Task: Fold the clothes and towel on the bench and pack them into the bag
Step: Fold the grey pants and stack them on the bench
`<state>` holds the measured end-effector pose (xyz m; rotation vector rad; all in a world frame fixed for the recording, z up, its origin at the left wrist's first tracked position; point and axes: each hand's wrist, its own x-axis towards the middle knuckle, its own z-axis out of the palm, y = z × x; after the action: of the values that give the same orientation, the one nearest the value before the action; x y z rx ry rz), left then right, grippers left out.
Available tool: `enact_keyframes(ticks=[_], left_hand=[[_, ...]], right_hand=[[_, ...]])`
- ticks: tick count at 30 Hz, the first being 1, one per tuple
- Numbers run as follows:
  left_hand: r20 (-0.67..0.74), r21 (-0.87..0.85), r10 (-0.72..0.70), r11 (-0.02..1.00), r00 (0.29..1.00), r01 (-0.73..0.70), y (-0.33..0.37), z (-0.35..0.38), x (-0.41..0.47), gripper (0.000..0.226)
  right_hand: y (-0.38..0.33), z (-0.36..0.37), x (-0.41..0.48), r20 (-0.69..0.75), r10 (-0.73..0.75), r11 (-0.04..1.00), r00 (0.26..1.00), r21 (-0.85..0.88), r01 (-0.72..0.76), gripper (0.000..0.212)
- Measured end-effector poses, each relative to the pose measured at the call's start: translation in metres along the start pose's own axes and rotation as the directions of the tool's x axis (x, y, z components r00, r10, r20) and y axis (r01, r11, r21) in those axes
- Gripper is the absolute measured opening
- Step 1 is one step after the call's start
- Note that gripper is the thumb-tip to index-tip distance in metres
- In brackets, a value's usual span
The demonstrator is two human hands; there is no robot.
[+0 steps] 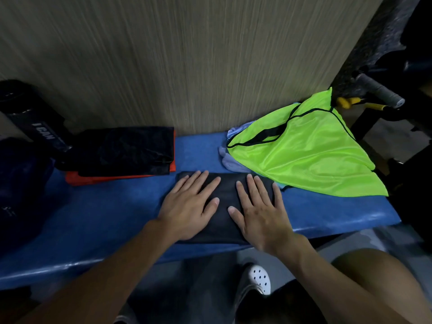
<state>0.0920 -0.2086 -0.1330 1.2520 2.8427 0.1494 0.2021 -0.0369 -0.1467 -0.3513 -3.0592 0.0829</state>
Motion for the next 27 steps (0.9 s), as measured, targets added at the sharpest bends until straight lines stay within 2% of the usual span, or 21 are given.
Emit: enact_keyframes(ticks=[5,10,14,17,20,22,27], left_hand=[[-0.01,-0.017,-0.053,0.998,0.999,0.053,0.0,-0.001,0.0,0.072],[-0.031,-0.017,-0.079,0.997,0.996,0.078,-0.002,0.001,-0.009,0.072],[-0.046,-0.049,-0.127,0.991,0.991,0.125,-0.003,0.004,-0.021,0.071],[-0.086,-0.14,-0.272,0.956,0.958,0.259,-0.002,0.006,-0.033,0.07],[-0.12,-0.165,-0.366,0.924,0.923,0.345,0.0,0.011,-0.04,0.073],[-0.129,-0.21,-0.38,0.913,0.916,0.349,0.001,0.01,-0.042,0.074],[-0.145,-0.563,-0.365,0.795,0.92,0.227,0.001,0.003,-0.045,0.067]], right_hand=[[0.01,-0.002,0.001,0.004,0.098,0.995,0.995,0.028,-0.098,0.074],[0.003,-0.01,-0.004,-0.114,0.352,0.923,0.929,0.21,-0.323,0.077],[0.007,-0.019,-0.003,0.025,0.405,0.825,0.914,0.421,-0.377,0.097],[0.008,-0.021,0.001,0.052,0.395,0.76,0.917,0.543,-0.358,0.106],[0.003,-0.02,-0.001,0.014,0.357,0.657,0.934,0.707,-0.262,0.102],[0.002,-0.019,-0.003,-0.046,0.316,0.581,0.948,0.799,-0.155,0.102],[0.001,-0.018,-0.005,-0.135,0.281,0.573,0.95,0.818,-0.053,0.104]])
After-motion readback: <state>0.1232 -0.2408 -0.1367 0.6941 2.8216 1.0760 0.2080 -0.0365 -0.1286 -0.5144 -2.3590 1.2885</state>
